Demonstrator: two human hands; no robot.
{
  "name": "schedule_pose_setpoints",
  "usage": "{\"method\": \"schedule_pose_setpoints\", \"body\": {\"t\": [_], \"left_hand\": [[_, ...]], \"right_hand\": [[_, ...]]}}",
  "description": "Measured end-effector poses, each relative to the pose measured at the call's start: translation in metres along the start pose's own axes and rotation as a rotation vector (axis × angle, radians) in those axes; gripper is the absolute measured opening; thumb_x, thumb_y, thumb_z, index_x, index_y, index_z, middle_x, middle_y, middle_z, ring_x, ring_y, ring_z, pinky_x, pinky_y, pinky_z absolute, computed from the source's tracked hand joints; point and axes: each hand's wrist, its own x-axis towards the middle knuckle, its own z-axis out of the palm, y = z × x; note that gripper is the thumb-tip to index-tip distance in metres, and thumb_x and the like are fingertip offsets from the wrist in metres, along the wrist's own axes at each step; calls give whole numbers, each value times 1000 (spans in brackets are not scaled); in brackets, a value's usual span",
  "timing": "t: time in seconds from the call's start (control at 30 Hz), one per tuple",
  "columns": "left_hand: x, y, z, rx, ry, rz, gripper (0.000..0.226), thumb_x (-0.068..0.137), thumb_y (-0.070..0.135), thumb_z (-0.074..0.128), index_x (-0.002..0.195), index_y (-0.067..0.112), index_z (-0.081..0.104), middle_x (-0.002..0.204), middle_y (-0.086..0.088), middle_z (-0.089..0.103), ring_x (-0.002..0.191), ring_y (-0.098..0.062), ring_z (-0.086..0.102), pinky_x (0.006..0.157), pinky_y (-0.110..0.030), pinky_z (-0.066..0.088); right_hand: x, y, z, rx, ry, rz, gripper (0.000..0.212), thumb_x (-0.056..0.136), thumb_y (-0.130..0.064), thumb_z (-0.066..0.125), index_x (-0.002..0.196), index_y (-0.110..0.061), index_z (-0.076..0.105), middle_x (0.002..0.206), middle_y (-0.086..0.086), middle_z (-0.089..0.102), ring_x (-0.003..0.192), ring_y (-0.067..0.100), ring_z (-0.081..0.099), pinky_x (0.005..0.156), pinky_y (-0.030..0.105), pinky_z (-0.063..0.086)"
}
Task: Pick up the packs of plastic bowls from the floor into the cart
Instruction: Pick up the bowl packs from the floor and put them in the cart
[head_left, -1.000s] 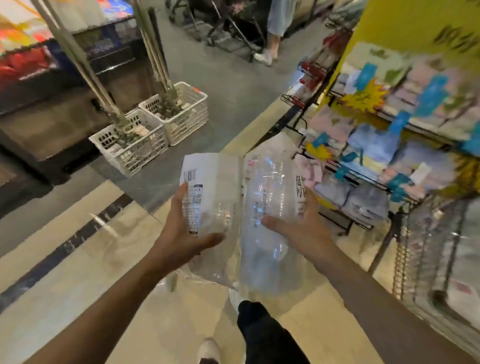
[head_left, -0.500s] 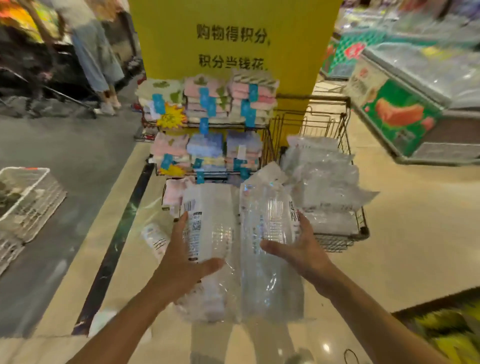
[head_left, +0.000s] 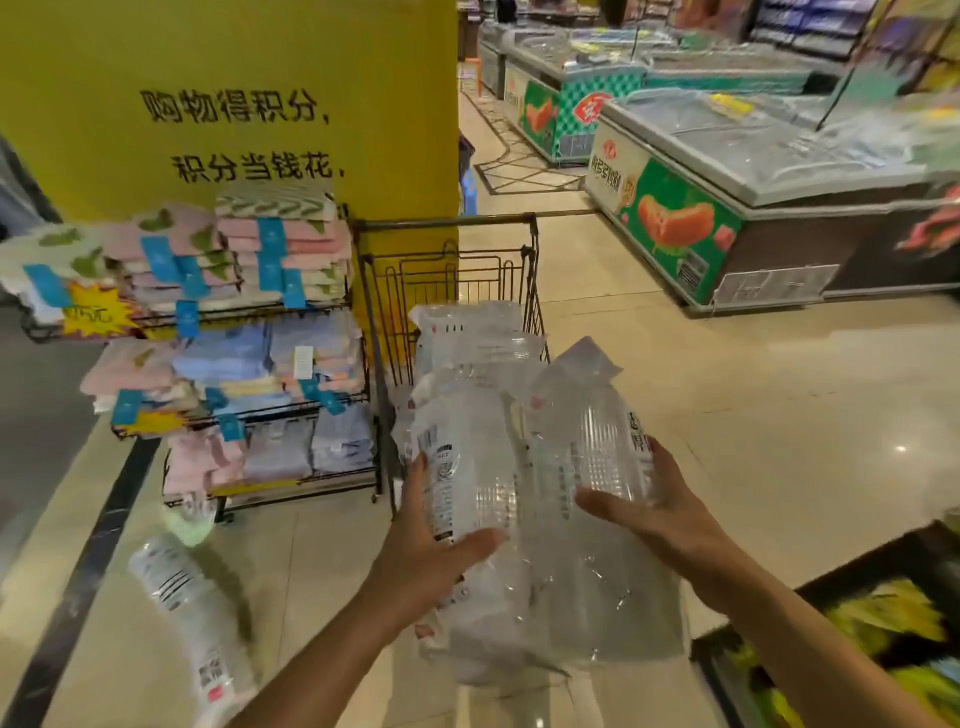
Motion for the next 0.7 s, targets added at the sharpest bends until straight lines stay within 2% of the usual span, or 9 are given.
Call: {"method": "schedule_pose_setpoints", "body": {"t": [0.07,0.17,0.23,0.37,0.4,0.47,0.53,0.6,0.7], "left_hand": [[27,12,10,-2,17,-22,123,76,47,89,164,49,2,160,17,37,142,-13,46,117,-37,43],[77,26,15,-36,73,-33,118,80,43,87,164,48,3,152,20,37,133,-8,46,107,-28,43],[115,32,14,-46,125,-42,121,78,47,87,164,47,3,156,21,33,141,-11,43,109,-31,42],[197,49,13,-86,192,-77,129,69,65,86,164,47,2,167,18,28,148,-14,38,122,-42,35],[214,55,14,-96,202,-81,125,73,60,85,165,45,1,165,18,29,144,-11,40,120,-38,35],[245,68,17,-120,236,-67,115,84,48,82,166,40,1,149,22,32,135,-6,38,112,-31,34],[273,73,17,-159,272,-92,115,85,46,82,166,39,1,142,22,32,134,-7,39,115,-35,34],[294,73,15,-207,319,-118,114,82,48,85,165,43,7,146,22,41,132,-11,49,114,-39,44],[324,67,12,-252,444,-136,97,82,42,88,157,46,27,139,21,57,124,-9,62,87,-24,56]], "right_hand": [[35,-8,-16,-39,-31,0,114,59,-69,91,153,-49,29,148,-14,50,130,23,58,111,55,51],[98,-31,-26,-78,-81,-32,117,63,-62,93,157,-41,27,151,-11,48,133,22,54,114,53,48],[145,-48,-28,-107,-100,-40,114,68,-53,94,158,-36,28,144,-10,51,128,21,54,114,51,48],[239,-78,-33,-149,-104,-73,105,73,-41,93,156,-33,30,135,-8,55,119,21,58,97,39,52],[260,-84,-35,-147,-102,-63,109,72,-42,94,157,-32,27,135,-8,55,118,20,59,95,38,52],[303,-95,-38,-169,-113,-40,121,68,-46,96,160,-35,18,134,-8,55,117,22,62,95,41,54],[346,-105,-39,-209,-132,-7,129,60,-55,97,159,-40,14,132,-7,56,116,25,66,97,46,57],[381,-117,-34,-244,-174,6,123,62,-57,95,156,-38,18,130,-3,59,111,27,68,92,45,58],[431,-130,-19,-307,-269,-25,108,67,-51,94,149,-31,28,120,-5,64,100,20,69,77,36,55]]}}
